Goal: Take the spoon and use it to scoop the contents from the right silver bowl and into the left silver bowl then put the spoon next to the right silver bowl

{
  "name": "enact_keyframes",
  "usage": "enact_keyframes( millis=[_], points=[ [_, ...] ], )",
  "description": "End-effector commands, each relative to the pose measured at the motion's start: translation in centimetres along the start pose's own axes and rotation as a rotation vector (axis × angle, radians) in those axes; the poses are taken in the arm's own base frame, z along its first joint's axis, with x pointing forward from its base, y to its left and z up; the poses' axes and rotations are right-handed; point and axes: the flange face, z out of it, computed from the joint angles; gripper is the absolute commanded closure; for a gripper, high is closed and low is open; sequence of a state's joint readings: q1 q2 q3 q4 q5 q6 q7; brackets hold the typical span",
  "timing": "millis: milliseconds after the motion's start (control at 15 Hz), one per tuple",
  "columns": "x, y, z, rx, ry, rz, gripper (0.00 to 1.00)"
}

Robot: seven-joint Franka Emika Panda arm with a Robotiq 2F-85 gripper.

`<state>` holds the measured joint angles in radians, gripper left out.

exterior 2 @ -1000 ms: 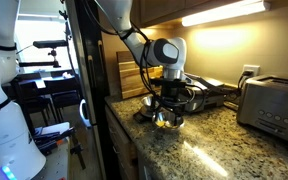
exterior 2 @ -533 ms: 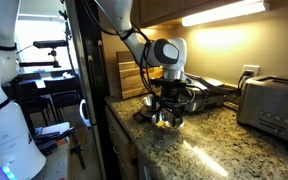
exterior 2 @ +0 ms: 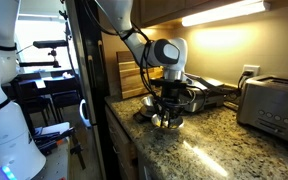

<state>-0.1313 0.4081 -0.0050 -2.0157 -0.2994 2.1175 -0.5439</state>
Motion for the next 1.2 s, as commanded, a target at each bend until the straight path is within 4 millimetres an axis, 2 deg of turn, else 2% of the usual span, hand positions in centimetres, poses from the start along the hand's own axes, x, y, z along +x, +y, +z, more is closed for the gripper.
enact_keyframes(
  millis=[0,200,333,400,600,1133],
  points=[
    [-0.50,-0.02,0.25,0.025,0.008,-0.005,0.68],
    [-0.41,-0.05,0.44,0.030,0.008,-0.005,0.67],
    [-0.37,-0.08,0.56,0.032,0.006,-0.005,0.73],
    [-0.36,-0.13,0.54,0.030,0.006,-0.007,0.93],
    [-0.34,-0.23,0.53,0.027,0.006,-0.011,1.00],
    [-0.44,-0.46,0.12,0.010,-0.002,-0.016,0.98]
  ],
)
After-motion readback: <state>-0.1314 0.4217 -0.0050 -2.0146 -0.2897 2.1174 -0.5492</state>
